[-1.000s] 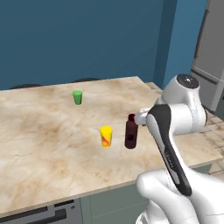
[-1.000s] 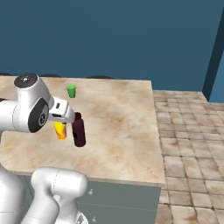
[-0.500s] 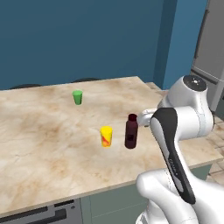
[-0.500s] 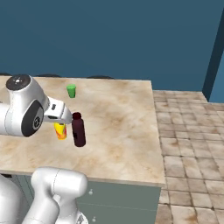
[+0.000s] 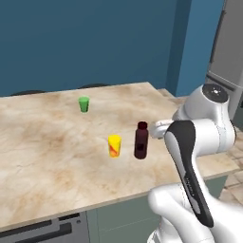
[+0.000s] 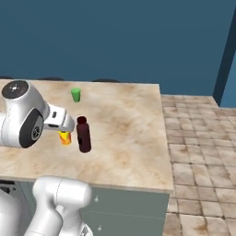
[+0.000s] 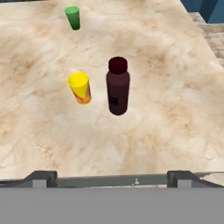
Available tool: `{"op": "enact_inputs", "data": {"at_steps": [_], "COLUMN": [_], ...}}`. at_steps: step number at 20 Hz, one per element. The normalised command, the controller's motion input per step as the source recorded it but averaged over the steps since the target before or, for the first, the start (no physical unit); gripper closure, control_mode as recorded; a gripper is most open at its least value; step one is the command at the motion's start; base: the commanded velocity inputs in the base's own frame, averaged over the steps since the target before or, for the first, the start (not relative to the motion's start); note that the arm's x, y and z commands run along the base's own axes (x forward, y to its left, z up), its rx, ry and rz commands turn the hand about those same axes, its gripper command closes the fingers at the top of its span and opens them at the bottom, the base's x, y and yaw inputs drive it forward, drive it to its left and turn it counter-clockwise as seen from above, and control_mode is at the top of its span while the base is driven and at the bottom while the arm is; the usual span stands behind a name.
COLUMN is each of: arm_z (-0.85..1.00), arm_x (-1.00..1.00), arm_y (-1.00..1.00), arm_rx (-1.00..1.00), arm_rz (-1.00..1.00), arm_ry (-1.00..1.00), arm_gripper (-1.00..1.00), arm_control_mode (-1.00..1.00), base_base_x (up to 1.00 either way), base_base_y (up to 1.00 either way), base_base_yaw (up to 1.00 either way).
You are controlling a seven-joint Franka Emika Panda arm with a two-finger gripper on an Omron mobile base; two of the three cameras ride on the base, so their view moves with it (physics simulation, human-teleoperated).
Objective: Place the drinks on the dining counter in a tight cluster.
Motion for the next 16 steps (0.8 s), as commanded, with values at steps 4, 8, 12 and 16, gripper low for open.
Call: {"op": "enact_inputs", "data": {"at_steps": [4, 8, 12, 16], "arm_z": [0.0, 0.0, 0.0, 0.0], "arm_x": [0.0, 0.0, 0.0, 0.0], "arm_y": [0.0, 0.0, 0.0, 0.0], "arm_rx": [0.0, 0.0, 0.0, 0.0], "arm_rz": [0.0, 0.0, 0.0, 0.0], "arm_ry": [0.0, 0.0, 0.0, 0.0], "arm_gripper": [-1.0, -1.0, -1.0, -1.0], "arm_control_mode": [1.0, 1.0, 1.0, 1.0], "base_base_x": [-0.4, -0.42, -0.35, -0.14], "base_base_y": [0.0, 0.0, 0.02, 0.31], "base_base_yaw": [0.0, 0.0, 0.18, 0.6]}}
